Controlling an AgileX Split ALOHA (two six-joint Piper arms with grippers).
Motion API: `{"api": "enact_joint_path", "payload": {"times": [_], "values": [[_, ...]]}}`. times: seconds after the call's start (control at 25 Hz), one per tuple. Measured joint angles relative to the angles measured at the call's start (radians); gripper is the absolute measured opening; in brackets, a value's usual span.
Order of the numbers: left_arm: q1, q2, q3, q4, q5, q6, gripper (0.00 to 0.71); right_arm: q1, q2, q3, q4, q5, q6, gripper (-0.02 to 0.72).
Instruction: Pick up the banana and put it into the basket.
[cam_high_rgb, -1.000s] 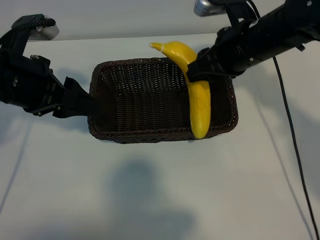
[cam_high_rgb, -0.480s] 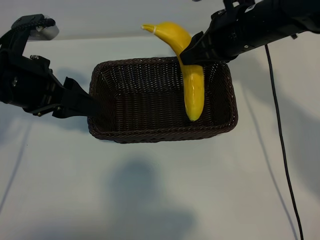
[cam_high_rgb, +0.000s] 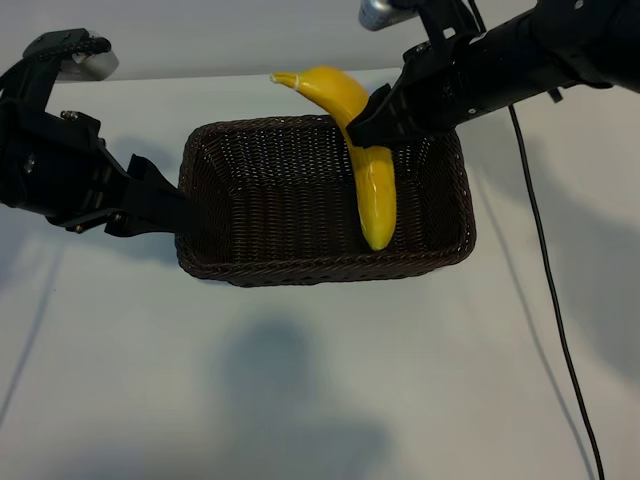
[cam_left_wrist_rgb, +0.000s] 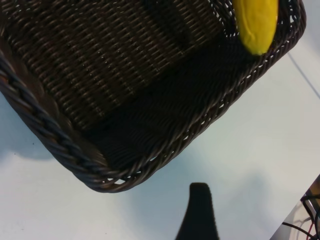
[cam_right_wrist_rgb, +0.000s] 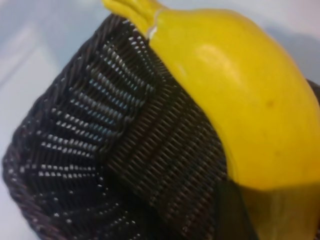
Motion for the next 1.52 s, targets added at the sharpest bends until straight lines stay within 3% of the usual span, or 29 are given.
{"api": "enact_joint_path", "payload": {"times": [0.32,0.52,0.6,0.8,1.04,1.12,1.24,1.52], "values": [[0.0,0.0,0.0,0.001,-0.002,0.0,0.61,0.0,0.019,-0.001,0.001,-0.002,0.008,0.43],[0.0,0.0,0.0,0.001,-0.002,0.0,0.61,0.0,0.019,-0.001,0.006,0.019,0.035,0.665],[0.0,0.0,0.0,0.001,-0.003,0.0,0.61,0.0,0.019,-0.001,0.002,0.026,0.061,0.707],[0.0,0.0,0.0,0.001,-0.006,0.0,0.61,0.0,0.002,-0.01,-0.069,0.085,0.138,0.707],[0.0,0.0,0.0,0.001,-0.015,0.0,0.61,-0.013,-0.076,-0.03,-0.291,0.175,0.301,0.698],[0.0,0.0,0.0,0.002,-0.017,0.0,0.61,-0.023,-0.093,-0.03,-0.331,0.207,0.341,0.696],[0.0,0.0,0.0,0.002,-0.025,0.0,0.61,-0.03,-0.113,-0.031,-0.359,0.249,0.368,0.692],[0.0,0.0,0.0,0.003,-0.029,0.001,0.61,-0.03,-0.134,-0.031,-0.36,0.331,0.373,0.676]]}}
